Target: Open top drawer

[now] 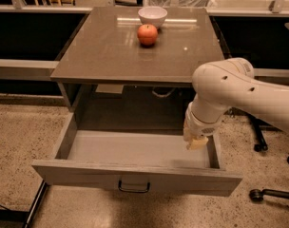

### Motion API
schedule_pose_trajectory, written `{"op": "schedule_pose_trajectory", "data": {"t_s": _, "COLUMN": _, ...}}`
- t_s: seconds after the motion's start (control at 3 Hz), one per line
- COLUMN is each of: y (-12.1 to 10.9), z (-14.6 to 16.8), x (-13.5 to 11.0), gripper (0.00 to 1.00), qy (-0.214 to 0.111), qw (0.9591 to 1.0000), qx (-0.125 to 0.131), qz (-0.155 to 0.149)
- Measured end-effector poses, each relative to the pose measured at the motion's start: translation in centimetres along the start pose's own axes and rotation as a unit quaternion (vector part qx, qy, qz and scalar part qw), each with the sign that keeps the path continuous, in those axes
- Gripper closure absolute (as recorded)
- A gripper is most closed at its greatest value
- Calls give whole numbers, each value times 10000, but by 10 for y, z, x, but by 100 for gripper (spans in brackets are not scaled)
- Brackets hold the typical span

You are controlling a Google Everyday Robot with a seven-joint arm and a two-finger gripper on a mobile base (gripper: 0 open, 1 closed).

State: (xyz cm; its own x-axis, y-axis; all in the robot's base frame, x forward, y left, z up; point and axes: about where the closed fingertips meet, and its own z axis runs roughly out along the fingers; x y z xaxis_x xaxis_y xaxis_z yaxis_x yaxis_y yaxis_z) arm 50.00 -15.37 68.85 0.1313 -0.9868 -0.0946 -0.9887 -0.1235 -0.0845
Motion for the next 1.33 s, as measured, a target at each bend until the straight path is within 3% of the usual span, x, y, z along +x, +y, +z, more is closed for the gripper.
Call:
{"op": "schedule_pose_trajectory", "data": {"t_s": 0.33, "y": -6, "z": 13, "x": 10, "gripper": 89, "qy": 34, "qw": 9998, "qx": 147, "qz": 139}}
{"op": "schedule_pose_trajectory", "data": {"t_s": 0.67, "y": 2, "z": 33, "x": 5, "gripper": 100, "qy": -55, "qw": 9994, "qx": 287, "qz": 171}}
{"op": "schedule_pose_trajectory", "data": {"t_s": 1.0, "y": 15, "z": 45, "x": -4, "gripper": 100, "qy": -193, "qw": 9994, "qx": 256, "qz": 145}}
{"op": "schedule_pose_trajectory", "data": {"t_s": 1.33, "y": 30, "z": 51, "x": -9, "gripper": 81, "qy": -284, "qw": 9993, "qx": -3, "qz": 228}}
